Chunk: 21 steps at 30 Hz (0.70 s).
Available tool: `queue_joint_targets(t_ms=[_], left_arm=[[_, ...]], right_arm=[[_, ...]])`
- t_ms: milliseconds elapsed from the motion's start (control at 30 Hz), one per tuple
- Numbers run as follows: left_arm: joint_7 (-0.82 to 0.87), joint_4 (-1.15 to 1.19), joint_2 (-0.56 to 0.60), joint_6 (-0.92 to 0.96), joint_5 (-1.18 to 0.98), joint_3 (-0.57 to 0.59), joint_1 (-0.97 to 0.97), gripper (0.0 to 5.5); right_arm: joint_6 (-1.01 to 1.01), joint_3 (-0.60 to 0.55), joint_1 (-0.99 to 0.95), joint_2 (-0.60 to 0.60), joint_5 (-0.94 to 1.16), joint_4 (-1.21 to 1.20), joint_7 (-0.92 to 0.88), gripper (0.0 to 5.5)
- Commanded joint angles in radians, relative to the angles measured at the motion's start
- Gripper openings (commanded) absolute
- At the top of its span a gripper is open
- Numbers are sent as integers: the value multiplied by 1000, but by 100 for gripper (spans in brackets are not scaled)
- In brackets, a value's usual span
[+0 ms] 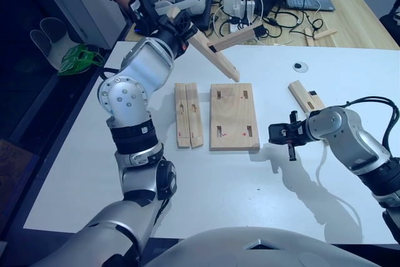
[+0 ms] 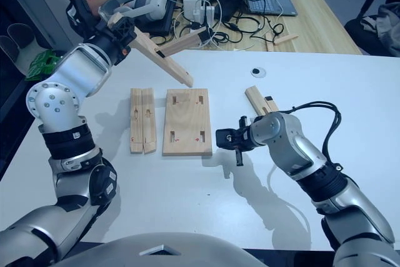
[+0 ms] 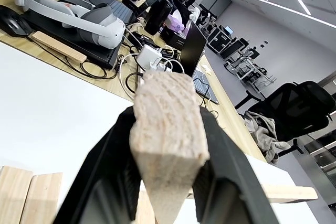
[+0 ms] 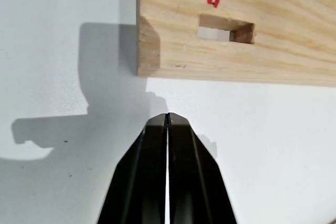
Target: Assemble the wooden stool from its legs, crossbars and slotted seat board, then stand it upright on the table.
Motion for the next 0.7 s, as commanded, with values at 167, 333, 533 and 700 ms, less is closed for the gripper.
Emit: queue_joint_targets(t_ms=[167, 333, 533, 700], left_arm=[[-1, -41, 46, 79, -17, 44, -35, 102], [-7, -35, 53, 99, 4, 53, -35, 102], [-11, -40, 58, 126, 6, 56, -32, 102], [-79, -90, 164, 228, -12, 57, -19, 102]], right_arm=[[85, 37, -74, 95, -16, 44, 0, 0], [138, 52, -125, 182, -3, 92, -11, 0], [141, 62, -144, 263, -1, 136, -61, 0], [135, -48, -96, 300, 35, 125, -191, 0]])
